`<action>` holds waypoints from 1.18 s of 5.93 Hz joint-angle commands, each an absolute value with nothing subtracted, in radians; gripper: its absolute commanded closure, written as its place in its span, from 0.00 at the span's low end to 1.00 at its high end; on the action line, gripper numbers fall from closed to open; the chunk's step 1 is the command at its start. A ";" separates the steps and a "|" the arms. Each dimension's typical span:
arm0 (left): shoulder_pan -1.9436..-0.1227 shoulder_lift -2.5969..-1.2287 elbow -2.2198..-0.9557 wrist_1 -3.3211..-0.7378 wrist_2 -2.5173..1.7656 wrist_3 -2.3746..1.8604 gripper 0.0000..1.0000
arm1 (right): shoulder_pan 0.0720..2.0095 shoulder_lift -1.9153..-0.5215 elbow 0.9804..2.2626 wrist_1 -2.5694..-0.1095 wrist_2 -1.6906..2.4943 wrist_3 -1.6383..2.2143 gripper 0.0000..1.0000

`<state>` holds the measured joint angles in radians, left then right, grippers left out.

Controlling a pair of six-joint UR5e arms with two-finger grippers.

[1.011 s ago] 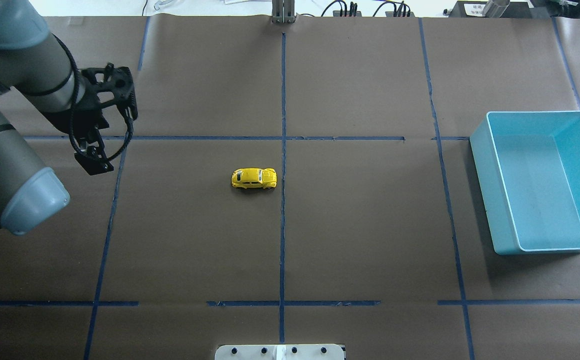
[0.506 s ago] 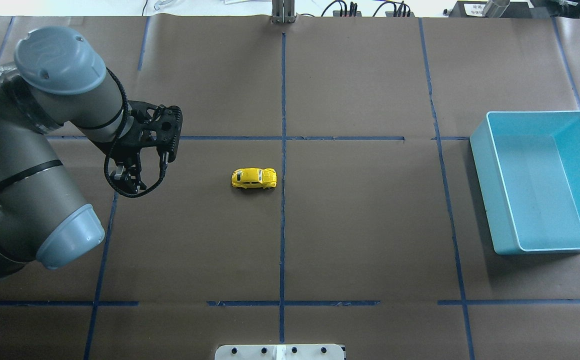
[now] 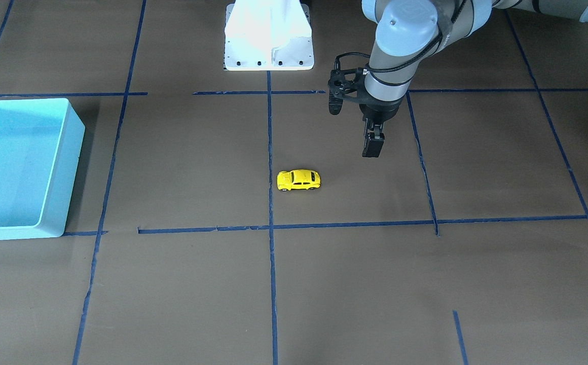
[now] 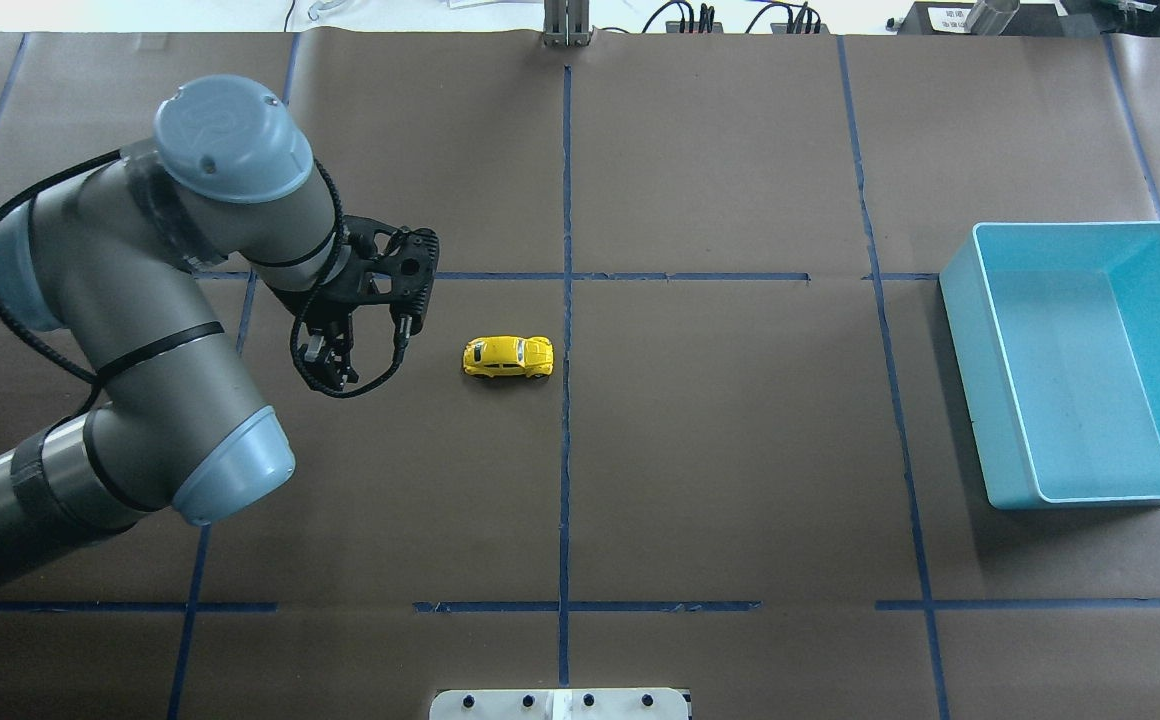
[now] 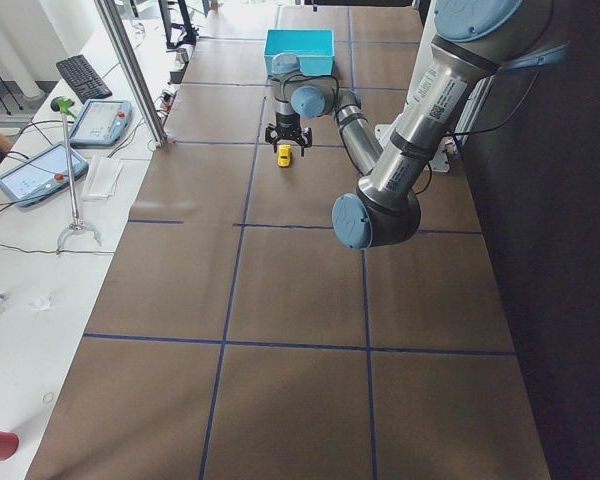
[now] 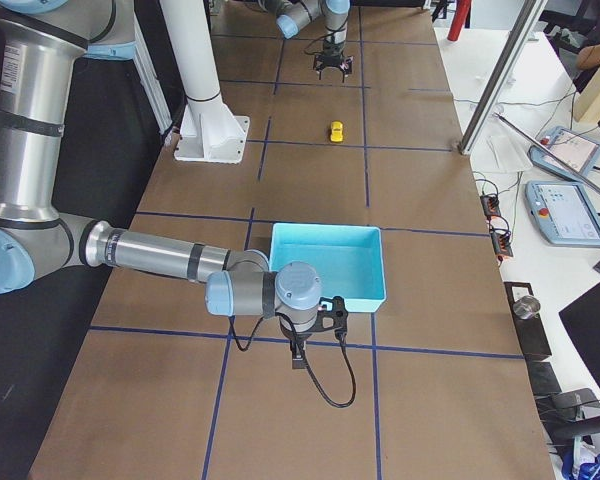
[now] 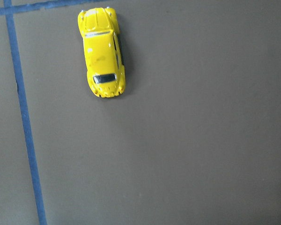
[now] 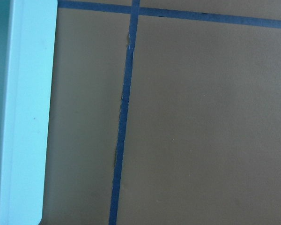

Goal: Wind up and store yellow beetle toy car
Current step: 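Move the left gripper over the yellow beetle toy car, then lower the left gripper onto the yellow car and close on it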

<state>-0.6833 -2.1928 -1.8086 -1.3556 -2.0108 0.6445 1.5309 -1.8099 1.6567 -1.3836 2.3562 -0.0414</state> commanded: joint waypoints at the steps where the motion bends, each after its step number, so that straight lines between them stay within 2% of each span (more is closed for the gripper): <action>1: -0.664 -2.262 -1.703 -1.417 -2.011 0.536 0.00 | 1.531 -1.810 1.657 -1.384 2.356 -0.041 0.00; 3: -0.628 -2.365 -1.544 -1.469 -2.010 0.484 0.00 | 1.531 -1.810 1.657 -1.384 2.356 -0.041 0.00; 7: -0.606 -2.405 -1.450 -1.508 -1.990 0.473 0.00 | 1.531 -1.812 1.657 -1.384 2.356 -0.041 0.00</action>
<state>-0.6070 -2.4021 -1.4754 -1.4856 -1.9952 0.4759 1.5309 -1.8106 1.6567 -1.3837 2.3562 -0.0414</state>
